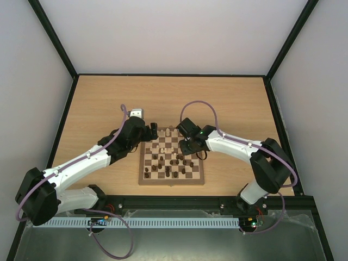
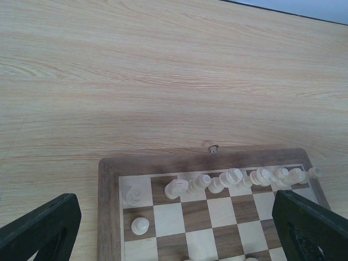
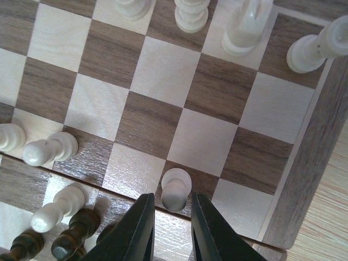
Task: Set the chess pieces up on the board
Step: Pick up the chess piece from the chessboard.
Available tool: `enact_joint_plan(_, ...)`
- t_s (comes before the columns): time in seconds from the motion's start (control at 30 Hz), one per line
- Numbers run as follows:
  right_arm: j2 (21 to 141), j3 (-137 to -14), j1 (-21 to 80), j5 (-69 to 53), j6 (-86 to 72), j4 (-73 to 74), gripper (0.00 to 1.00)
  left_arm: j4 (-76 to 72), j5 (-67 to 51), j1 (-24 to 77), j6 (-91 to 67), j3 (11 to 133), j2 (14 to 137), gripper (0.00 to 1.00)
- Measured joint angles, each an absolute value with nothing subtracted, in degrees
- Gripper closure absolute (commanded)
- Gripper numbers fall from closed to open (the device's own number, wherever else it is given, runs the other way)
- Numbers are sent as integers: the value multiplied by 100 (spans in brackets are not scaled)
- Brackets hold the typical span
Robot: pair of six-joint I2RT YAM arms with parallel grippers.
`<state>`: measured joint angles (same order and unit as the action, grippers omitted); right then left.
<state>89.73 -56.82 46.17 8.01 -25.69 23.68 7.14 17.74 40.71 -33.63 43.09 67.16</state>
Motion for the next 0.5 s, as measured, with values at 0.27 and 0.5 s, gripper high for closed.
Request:
enact_joint_plan(0.27, 9150, -5708, 4617, 816, -2569, 2368, 90, 711, 1737, 4071, -3363, 4309, 6716, 0)
enact_joint_plan(0.5, 9148, -5765, 4617, 943, -2571, 2373, 91, 701, 1691, 4071, -3361, 4309, 6716, 0)
